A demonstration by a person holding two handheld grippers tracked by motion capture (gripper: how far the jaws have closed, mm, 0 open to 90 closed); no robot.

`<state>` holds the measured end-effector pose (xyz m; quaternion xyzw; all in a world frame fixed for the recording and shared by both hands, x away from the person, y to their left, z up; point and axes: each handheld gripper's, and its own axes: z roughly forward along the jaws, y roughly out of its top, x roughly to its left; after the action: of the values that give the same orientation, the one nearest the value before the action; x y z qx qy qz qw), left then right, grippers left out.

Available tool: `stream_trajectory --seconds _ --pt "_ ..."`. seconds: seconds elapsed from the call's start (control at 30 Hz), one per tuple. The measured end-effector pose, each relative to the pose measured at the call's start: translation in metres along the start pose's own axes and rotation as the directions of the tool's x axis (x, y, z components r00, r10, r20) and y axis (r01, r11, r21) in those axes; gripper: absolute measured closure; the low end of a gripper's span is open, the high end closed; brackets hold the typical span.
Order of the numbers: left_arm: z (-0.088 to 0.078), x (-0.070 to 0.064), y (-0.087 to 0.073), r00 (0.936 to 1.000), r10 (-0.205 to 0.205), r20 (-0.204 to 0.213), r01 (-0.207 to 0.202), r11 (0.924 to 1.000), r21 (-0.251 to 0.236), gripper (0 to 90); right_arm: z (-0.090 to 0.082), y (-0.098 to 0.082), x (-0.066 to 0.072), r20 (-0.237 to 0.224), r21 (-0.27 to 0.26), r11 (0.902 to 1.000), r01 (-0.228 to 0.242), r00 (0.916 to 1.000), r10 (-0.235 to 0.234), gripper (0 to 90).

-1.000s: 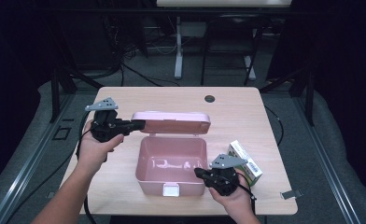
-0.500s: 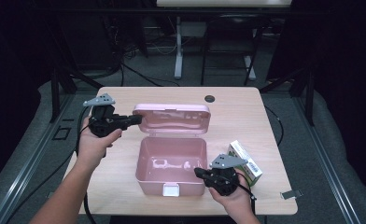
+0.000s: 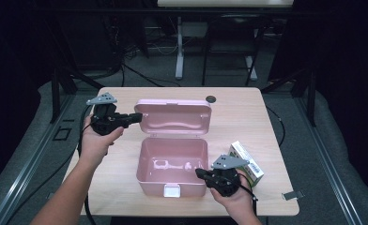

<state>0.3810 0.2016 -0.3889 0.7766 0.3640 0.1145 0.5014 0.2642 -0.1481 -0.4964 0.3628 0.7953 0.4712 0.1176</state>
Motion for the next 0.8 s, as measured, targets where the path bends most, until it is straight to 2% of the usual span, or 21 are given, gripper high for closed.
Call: stream_trajectory --seconds 0.8 --pt "0.013 0.015 -0.008 0.9988 -0.038 -0.030 0.039 0.9990 0.020 87.8 0.000 -0.001 0.000 0.002 0.001 0.9997 0.023 0.9997 -0.023 90.0"
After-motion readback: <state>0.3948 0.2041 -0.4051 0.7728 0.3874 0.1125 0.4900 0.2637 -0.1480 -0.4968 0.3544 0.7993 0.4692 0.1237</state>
